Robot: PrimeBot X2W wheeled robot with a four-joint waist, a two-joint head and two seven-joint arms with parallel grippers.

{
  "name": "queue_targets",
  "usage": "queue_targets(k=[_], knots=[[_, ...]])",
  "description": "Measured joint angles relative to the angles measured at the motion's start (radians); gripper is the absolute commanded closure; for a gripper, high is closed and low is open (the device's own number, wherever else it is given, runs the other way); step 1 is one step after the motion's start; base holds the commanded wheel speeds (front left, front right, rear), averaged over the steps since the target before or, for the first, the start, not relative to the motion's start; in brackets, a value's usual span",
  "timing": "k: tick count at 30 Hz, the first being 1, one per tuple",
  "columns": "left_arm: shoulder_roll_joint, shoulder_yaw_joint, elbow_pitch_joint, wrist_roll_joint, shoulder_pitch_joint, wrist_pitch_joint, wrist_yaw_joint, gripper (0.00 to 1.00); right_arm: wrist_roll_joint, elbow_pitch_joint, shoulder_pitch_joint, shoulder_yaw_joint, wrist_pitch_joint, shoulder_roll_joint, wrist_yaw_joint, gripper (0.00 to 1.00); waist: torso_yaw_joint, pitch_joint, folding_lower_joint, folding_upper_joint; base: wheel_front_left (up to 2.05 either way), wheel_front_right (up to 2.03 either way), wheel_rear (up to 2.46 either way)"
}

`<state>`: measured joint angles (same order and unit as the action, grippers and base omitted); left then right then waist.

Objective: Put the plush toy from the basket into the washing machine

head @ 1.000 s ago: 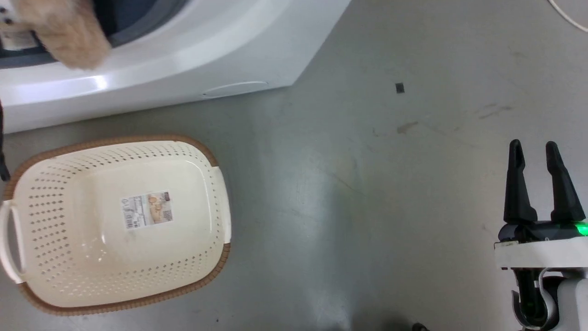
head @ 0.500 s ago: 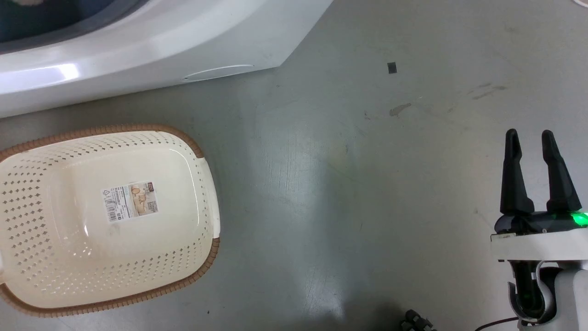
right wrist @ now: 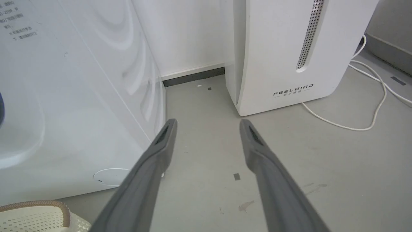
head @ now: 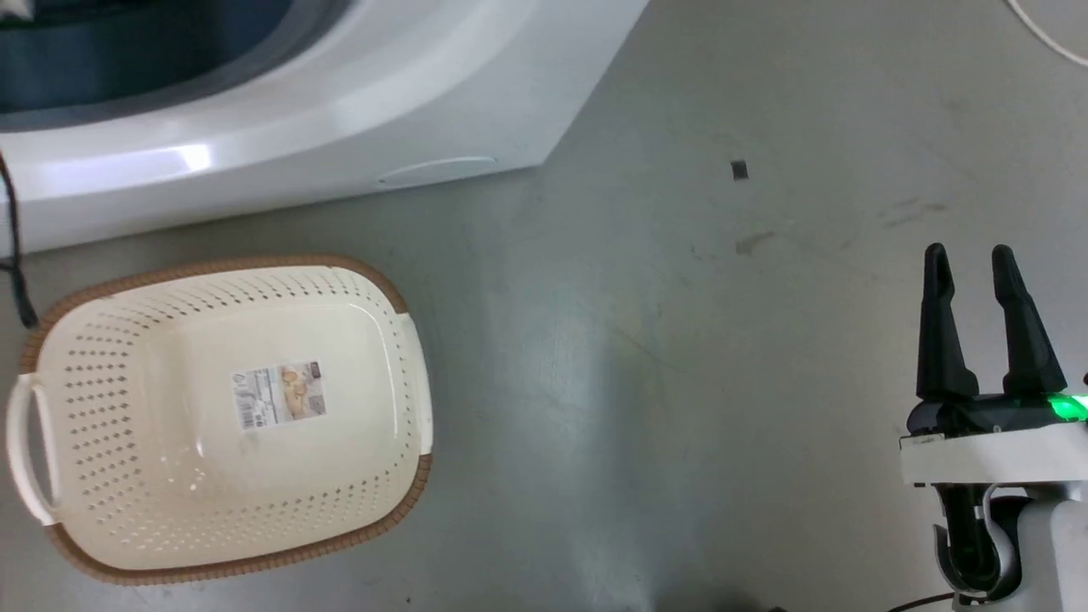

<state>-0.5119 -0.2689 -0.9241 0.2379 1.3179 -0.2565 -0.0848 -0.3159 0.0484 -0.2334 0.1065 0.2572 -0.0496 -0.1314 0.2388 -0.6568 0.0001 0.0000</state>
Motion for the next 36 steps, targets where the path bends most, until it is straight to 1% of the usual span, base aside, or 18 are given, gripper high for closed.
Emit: queue_targets(k=[6,7,16,20,22,25,32,36], knots=[[0.048,0.026,0.060,0.010,-0.125,0.000,-0.001,0.00,0.016,0.000,0.009,0.001,0.000,0.000,0.000,0.00,-0.026,0.063,0.0000,0.0000,0.00,0.00,0.00],[0.063,0.036,0.086,0.011,-0.170,0.000,-0.002,0.00,0.027,0.001,0.013,0.000,0.000,0.000,0.000,0.00,-0.036,0.086,0.0000,0.0000,0.00,0.00,0.00],[0.134,0.104,0.238,0.001,-0.373,0.000,-0.011,0.00,0.048,0.002,0.053,-0.002,0.000,0.000,0.000,0.00,-0.081,0.186,0.0000,0.0001,0.00,0.00,0.00],[0.163,0.128,0.292,-0.020,-0.461,0.000,-0.009,0.00,0.062,-0.001,0.079,-0.006,0.000,0.000,0.000,0.00,-0.100,0.232,-0.0001,0.0000,0.00,0.00,0.00],[0.187,0.141,0.338,-0.037,-0.519,0.000,-0.019,0.00,0.071,-0.004,0.091,-0.008,0.000,0.000,0.000,0.00,-0.111,0.256,-0.0001,0.0000,0.00,0.00,0.00],[0.224,0.152,0.388,-0.062,-0.604,0.000,-0.018,0.00,0.082,-0.012,0.109,-0.010,0.000,0.000,0.000,0.00,-0.129,0.293,-0.0001,0.0000,0.00,0.00,0.00],[0.279,0.201,0.510,-0.096,-0.755,0.000,-0.018,0.00,0.106,-0.033,0.142,-0.014,0.000,0.000,0.000,0.00,-0.171,0.378,-0.0001,0.0001,0.00,0.00,0.00],[0.306,0.212,0.582,-0.132,-0.843,0.000,-0.018,0.00,0.114,-0.045,0.163,-0.016,0.000,0.000,0.000,0.00,-0.193,0.423,-0.0002,0.0000,0.00,0.00,0.00]])
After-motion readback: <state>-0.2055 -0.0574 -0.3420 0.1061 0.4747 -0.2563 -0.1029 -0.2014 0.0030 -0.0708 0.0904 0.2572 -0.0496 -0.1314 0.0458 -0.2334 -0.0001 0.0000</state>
